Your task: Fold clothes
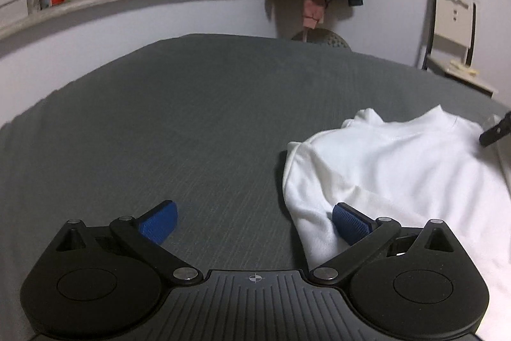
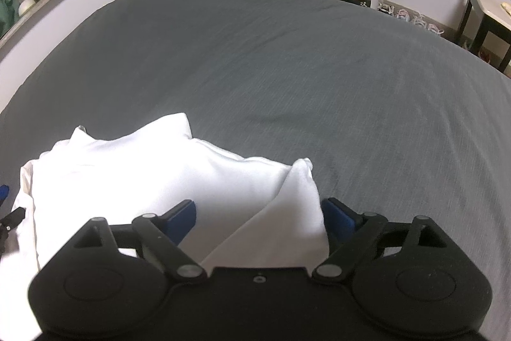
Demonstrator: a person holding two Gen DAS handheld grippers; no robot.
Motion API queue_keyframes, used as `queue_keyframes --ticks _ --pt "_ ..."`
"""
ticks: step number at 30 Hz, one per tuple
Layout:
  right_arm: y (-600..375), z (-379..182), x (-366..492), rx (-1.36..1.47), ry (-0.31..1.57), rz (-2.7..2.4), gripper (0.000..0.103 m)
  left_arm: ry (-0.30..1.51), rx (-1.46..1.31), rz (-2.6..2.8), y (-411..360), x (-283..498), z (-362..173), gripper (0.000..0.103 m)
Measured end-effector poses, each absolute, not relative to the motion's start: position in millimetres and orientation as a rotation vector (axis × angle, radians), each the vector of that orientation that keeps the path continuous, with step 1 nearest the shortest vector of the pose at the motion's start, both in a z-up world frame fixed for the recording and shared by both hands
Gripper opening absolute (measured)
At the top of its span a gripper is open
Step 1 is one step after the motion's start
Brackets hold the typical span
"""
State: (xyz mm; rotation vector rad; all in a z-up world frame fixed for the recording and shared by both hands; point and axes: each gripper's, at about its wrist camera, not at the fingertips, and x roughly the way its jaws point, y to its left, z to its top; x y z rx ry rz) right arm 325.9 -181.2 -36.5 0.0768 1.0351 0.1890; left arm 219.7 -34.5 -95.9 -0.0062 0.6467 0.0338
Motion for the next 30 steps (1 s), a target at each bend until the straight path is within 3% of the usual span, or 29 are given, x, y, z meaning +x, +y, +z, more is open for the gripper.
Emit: queue_keyframes --ticks 3,8,15,17,19,24,30 --pt "-184 -35 327 0.095 1.033 0.198 0.089 0.653 -0.008 0.024 -32 224 -97 0.103" --pt "-201 -28 335 0.184 1.033 0.265 0.072 0.585 0.086 -0.043 -32 224 -74 0.103" --pt "-221 -24 351 0.205 1.065 0.335 0.07 0.731 -0.193 -0.344 -10 266 -52 0.101" --pt "-227 -26 354 0.227 1.088 0.336 0.06 0.799 -0.185 -0.351 -8 282 -51 0.089" --pt "-235 -29 356 0.278 1.1 0.337 0.051 0.869 -0.181 -0.357 -7 296 -52 0.057" --pt "-251 -33 359 0.366 1.121 0.323 0.039 0.932 -0.182 -0.319 -2 310 -59 0.045" --pt "-250 -32 360 0.355 1.128 0.302 0.033 0.925 -0.258 -0.243 4 313 -63 0.045"
